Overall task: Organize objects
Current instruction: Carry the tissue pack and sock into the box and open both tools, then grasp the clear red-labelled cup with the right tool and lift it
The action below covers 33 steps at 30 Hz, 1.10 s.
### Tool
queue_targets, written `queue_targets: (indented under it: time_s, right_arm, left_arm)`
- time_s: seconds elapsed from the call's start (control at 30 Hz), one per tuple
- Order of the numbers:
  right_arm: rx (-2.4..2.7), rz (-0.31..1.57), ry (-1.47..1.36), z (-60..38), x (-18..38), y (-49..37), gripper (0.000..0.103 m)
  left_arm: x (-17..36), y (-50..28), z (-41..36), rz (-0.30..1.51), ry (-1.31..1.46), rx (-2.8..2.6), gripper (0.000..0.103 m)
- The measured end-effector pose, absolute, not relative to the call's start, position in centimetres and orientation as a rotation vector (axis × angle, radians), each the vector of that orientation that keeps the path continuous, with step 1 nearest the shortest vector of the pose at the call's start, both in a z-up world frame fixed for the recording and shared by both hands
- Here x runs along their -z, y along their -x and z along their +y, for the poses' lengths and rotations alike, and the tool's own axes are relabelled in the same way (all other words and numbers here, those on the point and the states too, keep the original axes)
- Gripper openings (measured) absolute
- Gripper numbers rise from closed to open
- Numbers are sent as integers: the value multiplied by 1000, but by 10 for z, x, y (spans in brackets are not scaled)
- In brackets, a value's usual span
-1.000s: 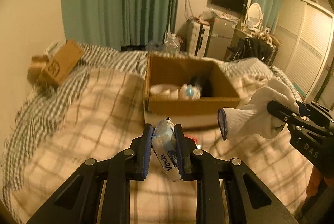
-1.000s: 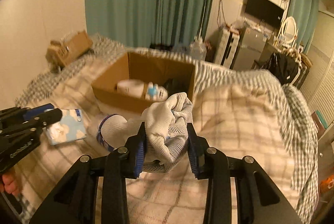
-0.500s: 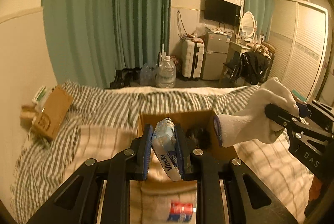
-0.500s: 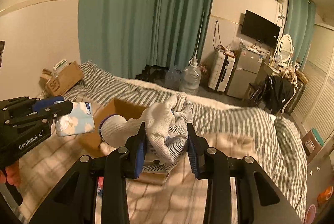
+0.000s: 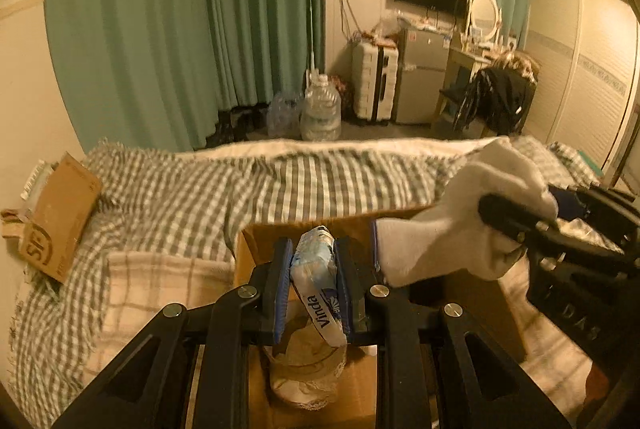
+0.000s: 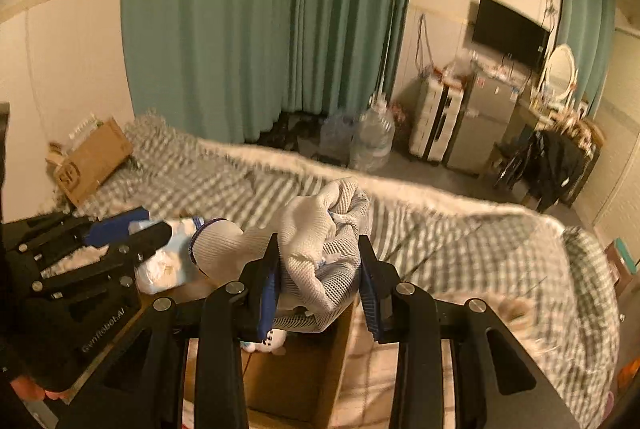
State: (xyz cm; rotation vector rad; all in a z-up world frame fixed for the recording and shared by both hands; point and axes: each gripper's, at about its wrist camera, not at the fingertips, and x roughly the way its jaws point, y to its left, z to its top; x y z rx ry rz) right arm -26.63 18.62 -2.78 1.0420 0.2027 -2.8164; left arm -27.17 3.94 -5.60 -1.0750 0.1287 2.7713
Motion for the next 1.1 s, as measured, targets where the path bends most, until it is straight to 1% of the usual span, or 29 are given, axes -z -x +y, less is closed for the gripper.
queue_targets:
  time_s: [0.13,0.23,0.3,0.33,0.37,0.4,0.43,0.47,0.53,0.57,0.6,0.67,0.7,0.73,0.77,0.8,0.87,1.1]
  right_arm:
    - [2771,202,-1154,190,64,281,34]
    - [2747,189,-1179,189,76,282,34]
    - [2740,165,-1174,190,78,281,37]
    - [2737,155,-1176,192,77,282,40]
    - [2743,141,-1170,193,75,281,46]
    - [2755,119,-1157,195,72,279,50]
    - [2768,101,-1147,198,69,276,60]
    - [2783,84,-1135,200,64,272,67]
    - [2809,45,-1103,207,53,262,68]
    - [2822,25,-1090,211,45,256,70]
    - [2838,7,-1073,213,36,251,71]
    - [2863,-21,-1038,218,21,241,77]
    - [2878,-37,-1017,220,13,233,79]
    - [2891,-47,-999,222,5,224,83]
    - [2900,-51,-984,223,-3,217,85]
    - [2911,-52,-968,223,-10,207,86]
    - [2928,-43,-945,221,-24,189,91]
    - [2975,15,-870,208,-55,121,100]
  left_arm:
    - [77,280,39,139,1127,-2751,21]
    - [86,282,39,136,1157,-2738,21]
    - [89,280,37,134,1167,-2726,22]
    - [88,279,38,134,1170,-2721,23]
    - [87,277,39,135,1171,-2716,27]
    - [84,274,39,137,1171,-2715,30]
    - [81,271,38,137,1167,-2719,38]
    - [78,269,37,138,1159,-2725,54]
    - [68,260,33,137,1127,-2754,72]
    - [63,256,31,136,1111,-2766,76]
    - [55,249,28,136,1094,-2776,78]
    - [41,235,23,138,1061,-2794,92]
    - [33,228,19,139,1034,-2807,96]
    - [27,221,17,140,1011,-2818,101]
    - [21,214,13,143,987,-2830,103]
    - [12,203,9,144,961,-2841,103]
    - [2,190,2,137,945,-2849,103]
    - [-29,138,-26,79,874,-2883,103]
